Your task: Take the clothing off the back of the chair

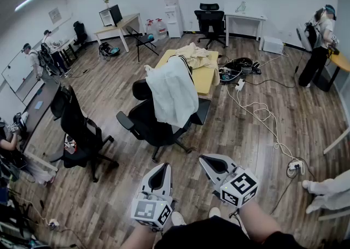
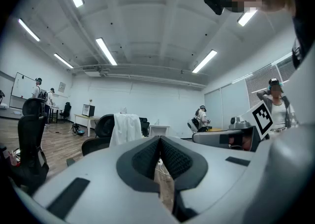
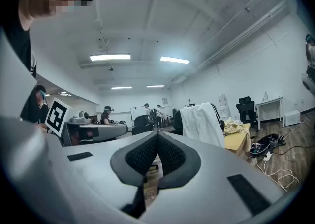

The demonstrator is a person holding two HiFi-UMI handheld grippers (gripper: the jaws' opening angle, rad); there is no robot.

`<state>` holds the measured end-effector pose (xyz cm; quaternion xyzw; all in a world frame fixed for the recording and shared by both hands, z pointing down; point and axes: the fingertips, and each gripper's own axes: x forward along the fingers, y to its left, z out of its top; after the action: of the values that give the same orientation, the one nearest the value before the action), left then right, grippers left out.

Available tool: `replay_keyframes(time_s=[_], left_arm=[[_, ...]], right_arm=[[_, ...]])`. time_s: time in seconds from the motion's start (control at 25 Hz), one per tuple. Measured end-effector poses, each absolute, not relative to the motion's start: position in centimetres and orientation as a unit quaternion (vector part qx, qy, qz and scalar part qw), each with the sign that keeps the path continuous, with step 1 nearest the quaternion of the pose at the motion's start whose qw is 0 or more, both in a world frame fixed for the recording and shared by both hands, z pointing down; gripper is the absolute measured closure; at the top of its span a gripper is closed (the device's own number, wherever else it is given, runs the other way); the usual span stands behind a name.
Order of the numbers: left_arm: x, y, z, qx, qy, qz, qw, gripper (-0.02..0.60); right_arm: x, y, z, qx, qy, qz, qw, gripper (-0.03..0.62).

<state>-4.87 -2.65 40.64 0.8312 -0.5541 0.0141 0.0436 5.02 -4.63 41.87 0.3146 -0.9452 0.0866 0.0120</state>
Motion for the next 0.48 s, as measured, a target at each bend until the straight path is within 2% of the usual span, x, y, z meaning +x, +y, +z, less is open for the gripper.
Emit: replay_keyframes(time_s=[0.48], left_arm=[[-2.8,-2.3,41.2,0.822,-0.567,0.006,0.051,0.563]], right_arm=[[7.3,-4.7,42.2,0.299,-0.950,0.092,0.011,0.583]])
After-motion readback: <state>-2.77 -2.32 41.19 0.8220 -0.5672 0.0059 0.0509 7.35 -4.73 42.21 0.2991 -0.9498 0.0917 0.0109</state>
